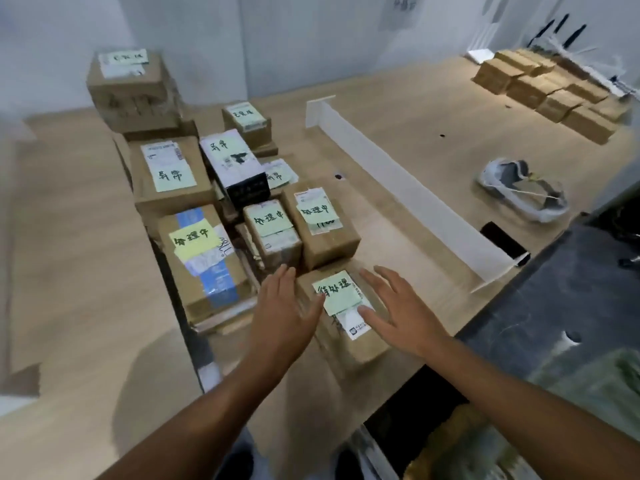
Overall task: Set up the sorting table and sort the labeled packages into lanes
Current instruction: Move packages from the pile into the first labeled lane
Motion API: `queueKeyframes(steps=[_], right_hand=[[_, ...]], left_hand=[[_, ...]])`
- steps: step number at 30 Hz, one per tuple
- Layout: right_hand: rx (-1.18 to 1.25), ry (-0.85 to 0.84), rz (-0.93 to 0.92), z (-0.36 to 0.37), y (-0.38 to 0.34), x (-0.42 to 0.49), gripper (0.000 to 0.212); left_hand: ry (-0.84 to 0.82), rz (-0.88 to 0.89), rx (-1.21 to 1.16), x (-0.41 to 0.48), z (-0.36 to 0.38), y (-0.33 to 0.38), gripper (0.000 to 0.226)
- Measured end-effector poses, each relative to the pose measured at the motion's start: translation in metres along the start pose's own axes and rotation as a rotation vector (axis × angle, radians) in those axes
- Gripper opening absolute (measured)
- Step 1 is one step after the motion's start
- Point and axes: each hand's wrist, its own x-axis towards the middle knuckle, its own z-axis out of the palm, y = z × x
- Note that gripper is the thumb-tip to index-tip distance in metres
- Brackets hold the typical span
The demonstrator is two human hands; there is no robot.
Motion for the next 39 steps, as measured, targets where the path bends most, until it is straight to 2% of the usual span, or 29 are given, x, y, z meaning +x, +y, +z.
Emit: queueKeyframes(steps=[3, 7, 9, 12, 16, 20, 23, 28, 33, 36, 39], right_hand=[[0.102, -0.051, -0.064, 0.011, 0.029, 0.019, 0.067], [0.108, -0.121, -0.125, 0.023, 0.052, 0.035, 0.067], [0.107, -0.204, -0.128, 0.032, 0.062, 0.039, 0.072], [0.175, -0.344, -0.115, 0.054, 0.074, 0.037, 0.077], [0.216, -0.32, -0.123, 0.059, 0.076, 0.04, 0.081], [0.239, -0.274, -0.126, 0.048, 0.056, 0.015, 0.08], [0.288, -0.222, -0.224, 0.04, 0.011, -0.016, 0.076], [0.333, -0.181, -0.456, 0.035, -0.107, -0.039, 0.072], [0.365, -0.136, -0.735, 0.041, -0.266, -0.057, 0.073], [0.346, -0.176, -0.83, 0.058, -0.357, -0.071, 0.075], [0.373, -0.193, -0.935, 0.08, -0.45, -0.093, 0.076]], left_hand=[[0.092, -0.143, -0.099, -0.018, 0.032, 0.007, 0.081], [0.039, -0.327, -0.194, -0.031, 0.075, 0.014, 0.093], [0.025, -0.394, -0.242, -0.031, 0.092, 0.017, 0.082], [-0.014, -0.388, -0.364, -0.03, 0.116, 0.018, 0.06], [0.043, -0.389, -0.454, -0.029, 0.126, 0.017, 0.062], [0.071, -0.343, -0.531, -0.059, 0.101, 0.021, 0.059], [0.147, -0.309, -0.503, -0.104, 0.056, 0.02, 0.057], [0.377, -0.341, -0.445, -0.169, -0.041, -0.007, 0.061], [0.661, -0.357, -0.353, -0.241, -0.165, -0.052, 0.06], [0.76, -0.392, -0.284, -0.287, -0.23, -0.087, 0.064], [0.829, -0.424, -0.197, -0.339, -0.295, -0.127, 0.059]])
